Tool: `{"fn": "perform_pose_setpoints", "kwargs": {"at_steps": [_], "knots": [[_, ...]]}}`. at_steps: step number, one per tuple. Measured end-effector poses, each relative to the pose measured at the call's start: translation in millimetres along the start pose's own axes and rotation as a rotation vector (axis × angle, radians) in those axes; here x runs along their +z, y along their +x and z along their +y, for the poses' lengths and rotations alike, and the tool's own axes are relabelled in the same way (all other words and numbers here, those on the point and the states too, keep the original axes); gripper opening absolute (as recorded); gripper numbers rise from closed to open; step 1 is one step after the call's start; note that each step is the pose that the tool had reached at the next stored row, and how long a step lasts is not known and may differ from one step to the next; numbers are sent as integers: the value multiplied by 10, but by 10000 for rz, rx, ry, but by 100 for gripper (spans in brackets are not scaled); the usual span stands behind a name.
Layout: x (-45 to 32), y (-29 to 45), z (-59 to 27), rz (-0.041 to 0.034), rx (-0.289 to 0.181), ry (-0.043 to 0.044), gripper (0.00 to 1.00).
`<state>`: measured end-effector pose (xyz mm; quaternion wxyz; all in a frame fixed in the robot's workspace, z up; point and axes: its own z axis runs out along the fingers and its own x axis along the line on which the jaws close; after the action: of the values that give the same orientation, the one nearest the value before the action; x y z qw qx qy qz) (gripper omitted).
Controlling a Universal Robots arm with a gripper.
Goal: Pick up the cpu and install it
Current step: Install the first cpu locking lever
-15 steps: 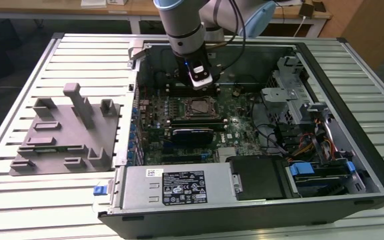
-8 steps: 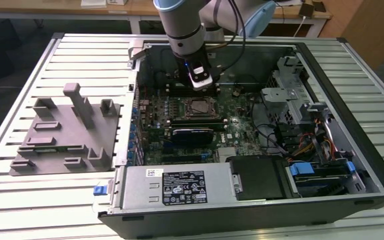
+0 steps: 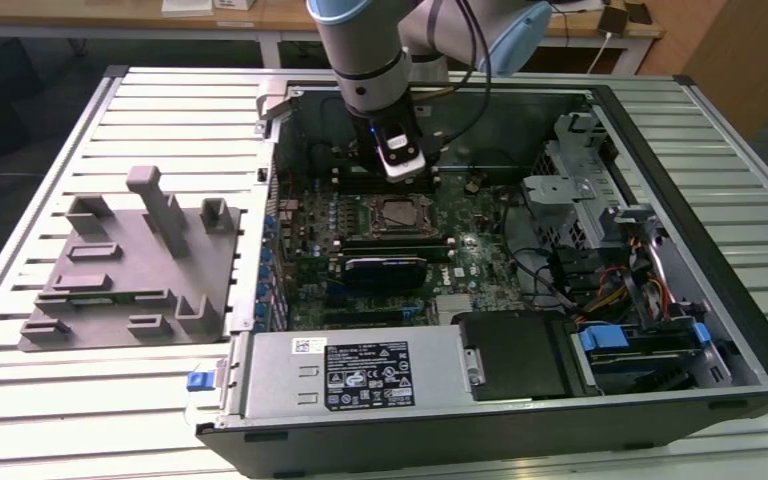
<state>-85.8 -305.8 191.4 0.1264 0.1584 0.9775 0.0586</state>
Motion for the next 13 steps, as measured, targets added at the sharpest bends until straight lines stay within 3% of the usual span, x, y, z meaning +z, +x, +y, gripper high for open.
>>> {"fn": "perform_pose_setpoints", "kwargs": {"at_steps": [7, 13], "knots": [[-1, -6, -17, 4, 2, -10, 11], [0, -13, -40, 29, 25, -89, 11]]}}
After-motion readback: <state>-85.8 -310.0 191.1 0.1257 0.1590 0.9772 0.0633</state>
